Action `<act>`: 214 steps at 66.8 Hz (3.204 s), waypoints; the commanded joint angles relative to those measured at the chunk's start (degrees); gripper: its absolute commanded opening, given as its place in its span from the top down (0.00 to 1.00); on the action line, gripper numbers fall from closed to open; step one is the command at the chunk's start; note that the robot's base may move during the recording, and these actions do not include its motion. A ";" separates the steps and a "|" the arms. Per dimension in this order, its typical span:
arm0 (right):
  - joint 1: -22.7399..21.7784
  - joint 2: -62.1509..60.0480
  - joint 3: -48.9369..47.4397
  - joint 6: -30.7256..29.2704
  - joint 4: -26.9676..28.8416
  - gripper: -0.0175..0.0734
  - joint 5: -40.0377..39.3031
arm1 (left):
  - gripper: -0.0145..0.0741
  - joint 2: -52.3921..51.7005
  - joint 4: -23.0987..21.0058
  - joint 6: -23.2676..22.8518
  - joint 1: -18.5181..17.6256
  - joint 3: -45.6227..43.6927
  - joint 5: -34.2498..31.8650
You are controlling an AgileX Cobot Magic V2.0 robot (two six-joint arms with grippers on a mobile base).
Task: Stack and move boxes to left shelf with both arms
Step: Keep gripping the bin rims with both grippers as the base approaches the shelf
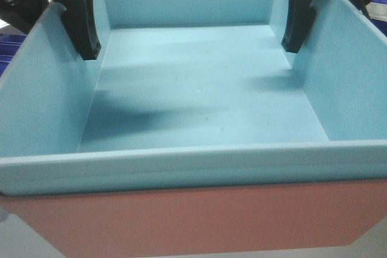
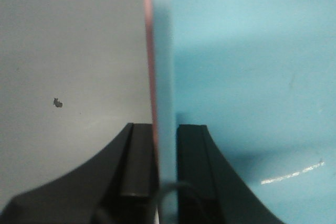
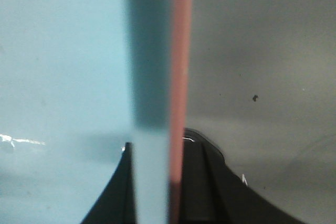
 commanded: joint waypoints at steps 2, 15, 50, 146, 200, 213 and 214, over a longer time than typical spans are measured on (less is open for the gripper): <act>-0.20 -3.07 -1.62 -0.21 -0.27 0.75 -2.76 | 0.84 -2.70 0.35 0.11 -0.32 -2.25 -3.04; -0.20 -3.07 -1.62 -0.21 -0.27 0.75 -2.76 | 0.84 -2.70 0.35 0.11 -0.32 -2.25 -3.04; -0.20 -3.07 -1.62 -0.21 -0.27 0.75 -2.78 | 0.84 -2.70 0.46 0.11 -0.32 -2.25 -3.04; -0.39 -3.07 -1.62 -0.21 -0.32 0.75 -2.77 | 0.84 -2.70 0.46 0.11 -0.32 -2.25 -3.04; -0.39 -3.07 -1.62 -0.21 -0.32 0.75 -2.77 | 0.84 -2.70 0.46 0.11 -0.32 -2.25 -3.04; -0.39 -3.07 -1.62 -0.21 -0.32 0.75 -2.77 | 0.84 -2.70 0.46 0.11 -0.32 -2.25 -3.04; -0.39 -3.07 -1.62 -0.21 -0.32 0.75 -2.77 | 0.84 -2.70 0.46 0.11 -0.32 -2.25 -3.04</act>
